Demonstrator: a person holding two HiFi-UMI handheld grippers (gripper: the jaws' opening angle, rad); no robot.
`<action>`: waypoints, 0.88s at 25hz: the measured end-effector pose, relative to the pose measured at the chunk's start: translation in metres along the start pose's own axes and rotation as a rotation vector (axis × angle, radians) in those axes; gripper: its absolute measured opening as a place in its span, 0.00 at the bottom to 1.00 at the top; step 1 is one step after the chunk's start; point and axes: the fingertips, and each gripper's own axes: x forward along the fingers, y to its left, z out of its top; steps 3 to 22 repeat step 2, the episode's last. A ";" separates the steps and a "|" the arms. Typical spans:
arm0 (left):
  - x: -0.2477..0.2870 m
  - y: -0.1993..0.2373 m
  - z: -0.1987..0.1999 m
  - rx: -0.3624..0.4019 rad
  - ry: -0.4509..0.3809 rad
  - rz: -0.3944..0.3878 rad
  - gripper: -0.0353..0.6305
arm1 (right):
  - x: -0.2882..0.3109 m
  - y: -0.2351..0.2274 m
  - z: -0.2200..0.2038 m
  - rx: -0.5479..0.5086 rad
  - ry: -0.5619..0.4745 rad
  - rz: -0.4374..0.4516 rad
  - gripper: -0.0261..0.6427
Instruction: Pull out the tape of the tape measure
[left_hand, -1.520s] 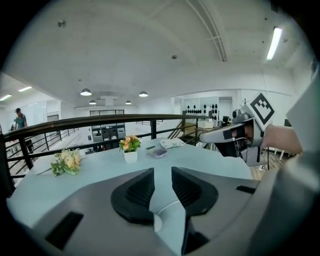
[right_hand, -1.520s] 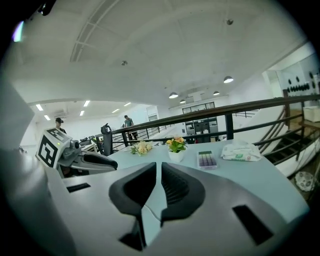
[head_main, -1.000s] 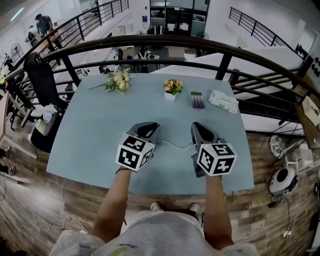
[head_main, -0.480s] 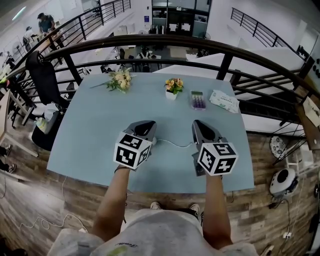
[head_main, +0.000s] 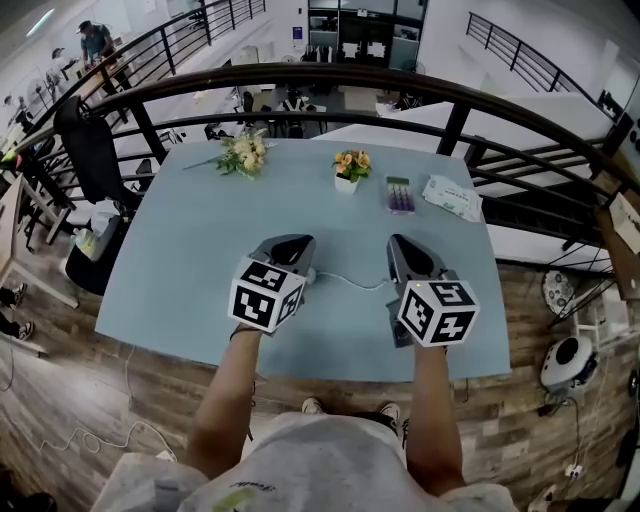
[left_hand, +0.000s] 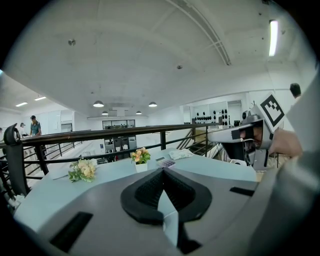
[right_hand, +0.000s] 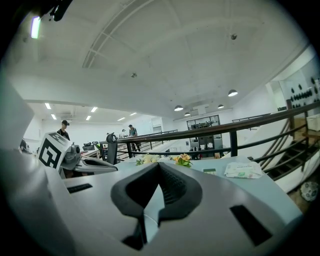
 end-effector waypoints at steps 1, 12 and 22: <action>0.000 -0.001 0.000 0.001 0.002 -0.001 0.05 | 0.000 0.000 0.000 0.000 0.001 0.001 0.05; 0.001 -0.001 -0.001 0.001 0.003 -0.001 0.05 | 0.000 0.000 -0.001 0.000 0.002 0.003 0.04; 0.001 -0.001 -0.001 0.001 0.003 -0.001 0.05 | 0.000 0.000 -0.001 0.000 0.002 0.003 0.04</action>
